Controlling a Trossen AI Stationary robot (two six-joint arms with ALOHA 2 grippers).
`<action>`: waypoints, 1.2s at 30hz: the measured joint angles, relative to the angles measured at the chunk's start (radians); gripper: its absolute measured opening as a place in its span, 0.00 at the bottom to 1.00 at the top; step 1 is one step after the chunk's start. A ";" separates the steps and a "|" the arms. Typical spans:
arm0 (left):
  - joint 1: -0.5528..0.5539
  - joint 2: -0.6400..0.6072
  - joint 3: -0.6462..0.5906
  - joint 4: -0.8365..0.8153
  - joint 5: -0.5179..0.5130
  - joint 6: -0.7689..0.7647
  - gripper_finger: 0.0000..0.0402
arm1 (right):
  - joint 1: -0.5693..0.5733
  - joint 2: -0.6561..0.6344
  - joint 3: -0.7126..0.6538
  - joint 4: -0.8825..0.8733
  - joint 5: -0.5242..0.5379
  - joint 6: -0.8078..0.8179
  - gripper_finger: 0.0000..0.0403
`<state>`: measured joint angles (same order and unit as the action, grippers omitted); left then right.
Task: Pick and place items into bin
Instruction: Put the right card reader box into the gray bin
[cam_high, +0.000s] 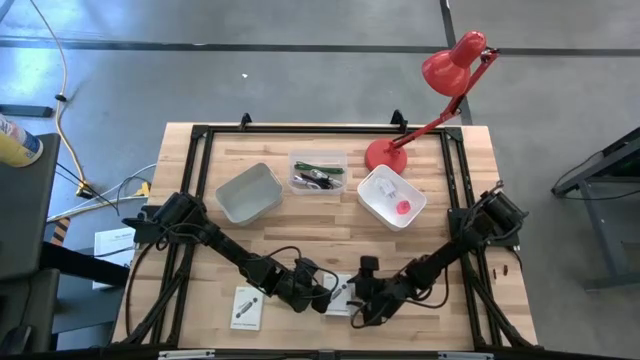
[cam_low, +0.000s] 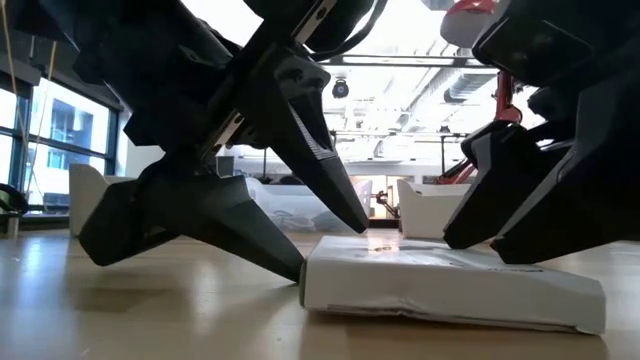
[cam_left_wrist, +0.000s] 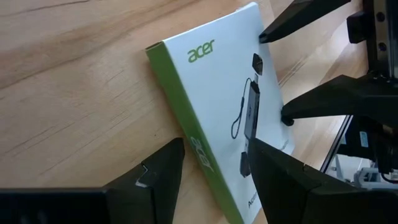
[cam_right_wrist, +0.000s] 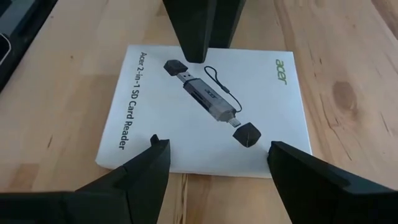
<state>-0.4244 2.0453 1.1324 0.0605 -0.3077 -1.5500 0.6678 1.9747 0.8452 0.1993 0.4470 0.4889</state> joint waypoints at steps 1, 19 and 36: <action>0.000 0.000 0.000 0.000 0.000 -0.001 0.43 | 0.003 0.000 0.000 -0.002 0.004 0.005 0.64; 0.007 0.002 -0.004 0.039 -0.020 0.000 0.43 | 0.015 0.000 0.000 -0.013 0.023 0.008 0.64; 0.058 0.005 -0.005 0.179 -0.017 0.136 0.43 | 0.019 -0.002 -0.004 -0.015 0.056 0.008 0.64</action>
<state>-0.3664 2.0502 1.1271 0.2398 -0.3248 -1.4142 0.6865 1.9732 0.8413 0.1840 0.5034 0.4973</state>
